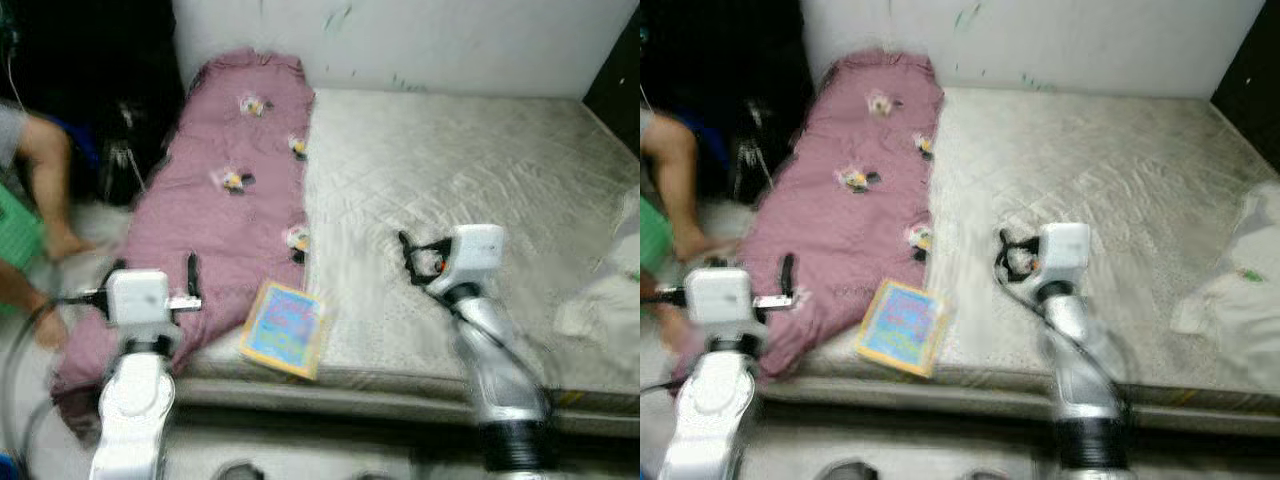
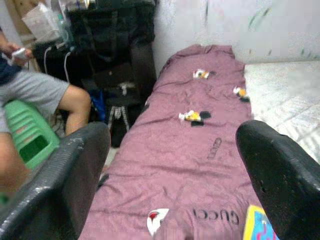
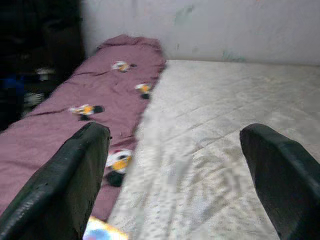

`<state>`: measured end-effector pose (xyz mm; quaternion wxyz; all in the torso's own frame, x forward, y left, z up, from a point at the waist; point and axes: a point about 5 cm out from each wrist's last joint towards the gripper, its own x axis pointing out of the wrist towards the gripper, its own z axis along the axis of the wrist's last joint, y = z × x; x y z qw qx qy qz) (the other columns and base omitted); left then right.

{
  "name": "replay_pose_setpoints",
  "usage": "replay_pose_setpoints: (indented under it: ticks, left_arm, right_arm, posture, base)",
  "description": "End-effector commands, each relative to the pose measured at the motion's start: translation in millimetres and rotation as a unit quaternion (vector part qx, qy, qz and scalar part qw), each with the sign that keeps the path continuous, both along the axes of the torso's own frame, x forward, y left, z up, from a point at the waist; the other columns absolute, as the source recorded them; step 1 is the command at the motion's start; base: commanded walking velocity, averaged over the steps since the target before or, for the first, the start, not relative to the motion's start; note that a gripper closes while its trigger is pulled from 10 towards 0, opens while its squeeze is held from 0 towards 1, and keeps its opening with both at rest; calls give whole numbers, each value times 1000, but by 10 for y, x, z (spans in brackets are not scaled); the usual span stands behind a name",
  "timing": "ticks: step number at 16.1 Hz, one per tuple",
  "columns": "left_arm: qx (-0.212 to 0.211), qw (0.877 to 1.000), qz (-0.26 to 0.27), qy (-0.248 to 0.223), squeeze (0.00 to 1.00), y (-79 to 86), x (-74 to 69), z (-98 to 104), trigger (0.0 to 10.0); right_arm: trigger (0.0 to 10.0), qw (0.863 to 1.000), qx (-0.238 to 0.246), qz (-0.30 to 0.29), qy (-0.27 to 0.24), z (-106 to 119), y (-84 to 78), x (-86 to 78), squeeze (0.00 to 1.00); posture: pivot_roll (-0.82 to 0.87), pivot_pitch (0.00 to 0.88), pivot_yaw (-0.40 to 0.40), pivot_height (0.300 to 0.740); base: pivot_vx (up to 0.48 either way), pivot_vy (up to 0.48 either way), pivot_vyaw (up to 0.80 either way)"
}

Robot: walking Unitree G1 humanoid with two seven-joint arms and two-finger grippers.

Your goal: Clean up the room

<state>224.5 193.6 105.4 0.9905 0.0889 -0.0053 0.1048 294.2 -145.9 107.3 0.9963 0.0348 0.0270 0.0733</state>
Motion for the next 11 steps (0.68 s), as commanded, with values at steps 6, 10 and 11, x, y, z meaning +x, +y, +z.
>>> replay_pose_setpoints:
  ticks: [6,10,11]
  left_arm:
    - [-3,1000,-5,-5,0,-28,27,21,10000]
    - [-4,1000,-8,-5,0,-38,29,20,10000]
    - [-4,1000,-8,-5,0,-39,29,19,10000]
  right_arm:
    - [10000,1000,-8,-9,-3,16,-64,18,0]
    - [10000,1000,-9,-9,-3,12,-58,18,0]
    - [10000,1000,-9,-9,-3,12,-57,18,0]
  posture:
    - [-38,0,-26,740]
    - [-38,0,-25,740]
    - [-38,0,-25,740]
  base:
    - [0,-365,0]
    - [0,-364,0]
    - [0,-360,0]
